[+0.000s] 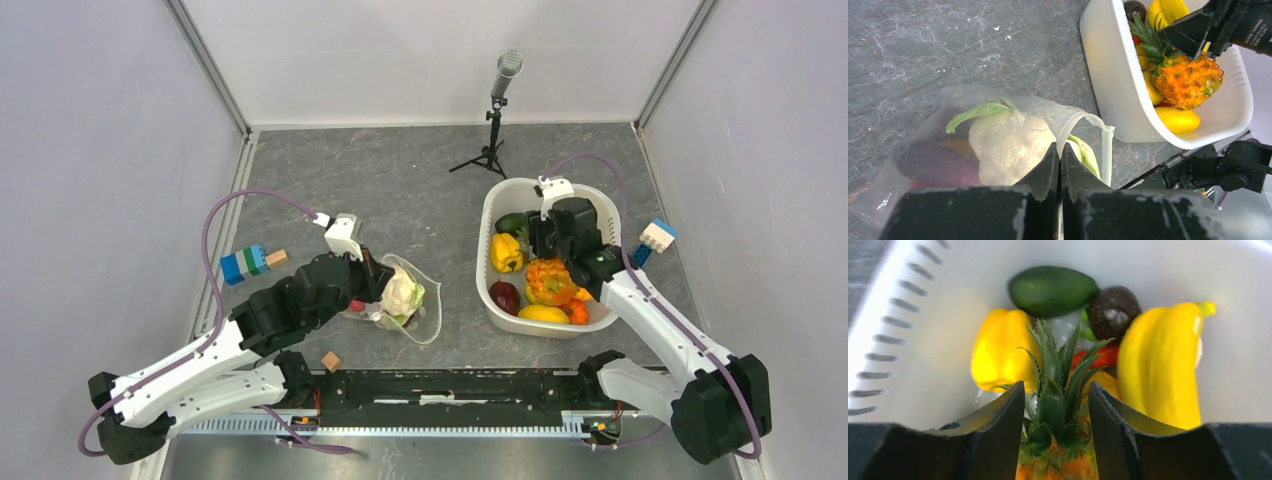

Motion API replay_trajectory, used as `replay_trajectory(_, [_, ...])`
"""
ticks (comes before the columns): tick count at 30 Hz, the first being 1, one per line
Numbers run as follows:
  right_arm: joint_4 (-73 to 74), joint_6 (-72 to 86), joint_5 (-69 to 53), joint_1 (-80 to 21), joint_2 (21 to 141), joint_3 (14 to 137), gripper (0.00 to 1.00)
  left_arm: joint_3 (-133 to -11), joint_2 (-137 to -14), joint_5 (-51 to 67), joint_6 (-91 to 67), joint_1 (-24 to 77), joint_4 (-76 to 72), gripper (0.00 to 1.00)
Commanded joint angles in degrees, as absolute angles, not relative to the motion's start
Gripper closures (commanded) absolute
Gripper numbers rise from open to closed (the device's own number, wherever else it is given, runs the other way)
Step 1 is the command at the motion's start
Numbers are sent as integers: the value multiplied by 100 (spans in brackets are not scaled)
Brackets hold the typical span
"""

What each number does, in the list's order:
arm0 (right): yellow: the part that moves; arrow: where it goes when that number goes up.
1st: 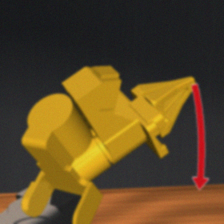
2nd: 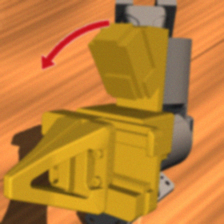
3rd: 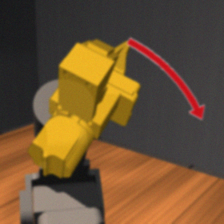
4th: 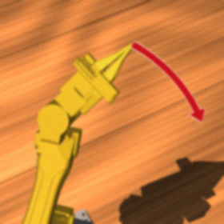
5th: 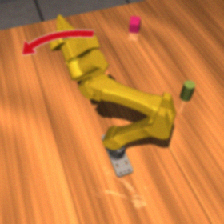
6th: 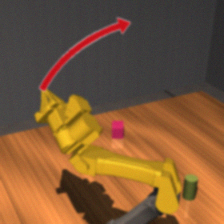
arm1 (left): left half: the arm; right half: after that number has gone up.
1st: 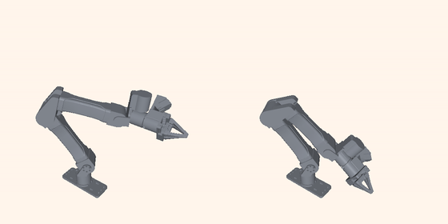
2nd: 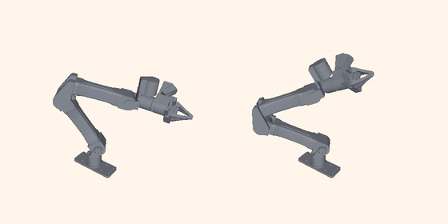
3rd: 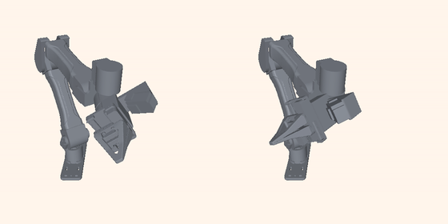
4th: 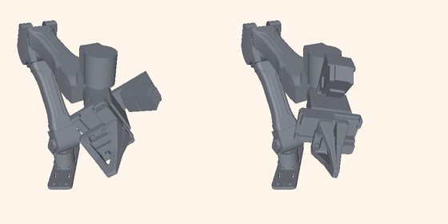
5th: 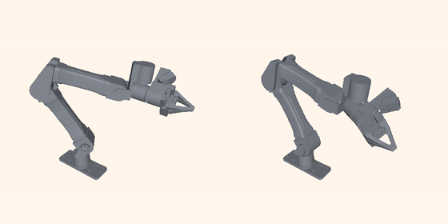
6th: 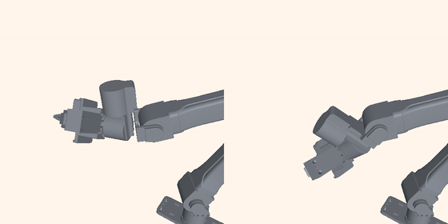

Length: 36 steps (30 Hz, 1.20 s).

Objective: Place the food in the zip-top bag and seal the zipper

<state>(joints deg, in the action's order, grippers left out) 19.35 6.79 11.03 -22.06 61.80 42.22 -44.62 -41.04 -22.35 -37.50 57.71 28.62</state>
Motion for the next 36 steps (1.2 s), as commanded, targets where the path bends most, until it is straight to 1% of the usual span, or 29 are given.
replay_trajectory(1, [1323, 820, -317, -2208, 5914, 4464, 44, -4465, -4067, -2350, -3760, 5748, 2628, 98])
replay_trajectory(3, [1088, 885, -675, -2206, 5980, 4409, 40, -4456, -4069, -2355, -3755, 5743, 2626, 98])
replay_trajectory(5, [1208, 868, -741, -2214, 6205, 4522, 36, -4465, -4071, -2355, -3745, 5748, 2619, 98])
replay_trajectory(7, [1228, 779, -919, -2236, 6358, 4540, 35, -4467, -4093, -2338, -3736, 5748, 2611, 98])
replay_trajectory(10, [1233, 647, -1750, -2280, 6528, 4544, 38, -4468, -4112, -2332, -3736, 5745, 2602, 98])
replay_trajectory(12, [1357, 501, -1902, -2399, 6628, 4558, 43, -4465, -4117, -2329, -3744, 5748, 2593, 98])
replay_trajectory(13, [1440, 398, -1898, -2451, 6671, 4539, 43, -4463, -4121, -2329, -3744, 5744, 2584, 98])
replay_trajectory(15, [1779, 72, -1815, -2500, 6872, 4594, 40, -4465, -4129, -2322, -3746, 5738, 2575, 98])
replay_trajectory(16, [1960, -77, -1582, -2531, 6982, 4675, 37, -4465, -4132, -2319, -3738, 5739, 2569, 98])
replay_trajectory(19, [1902, -607, -1024, -2582, 7120, 4619, 26, -4474, -4167, -2287, -3735, 5739, 2550, 98])
replay_trajectory(23, [2000, -1331, -896, -2584, 7591, 4913, 19, -4487, -4240, -2228, -3732, 5739, 2516, 98])
replay_trajectory(26, [2067, -1348, -661, -2575, 8083, 5199, 18, -4513, -4275, -2180, -3694, 5735, 2496, 98])
replay_trajectory(28, [2681, -1234, -332, -2569, 8601, 5619, 19, -4554, -4282, -2162, -3679, 5739, 2536, 98])
replay_trajectory(29, [2727, -1184, -211, -2574, 8734, 5672, 19, -4570, -4274, -2170, -3678, 5739, 2589, 98])
replay_trajectory(35, [2670, -1088, -132, -2575, 9158, 5555, 17, -4452, -4096, -2267, -3728, 5730, 2637, 98])
replay_trajectory(36, [2554, -1151, -271, -2574, 9163, 5486, 17, -4452, -4095, -2268, -3731, 5730, 2630, 98])
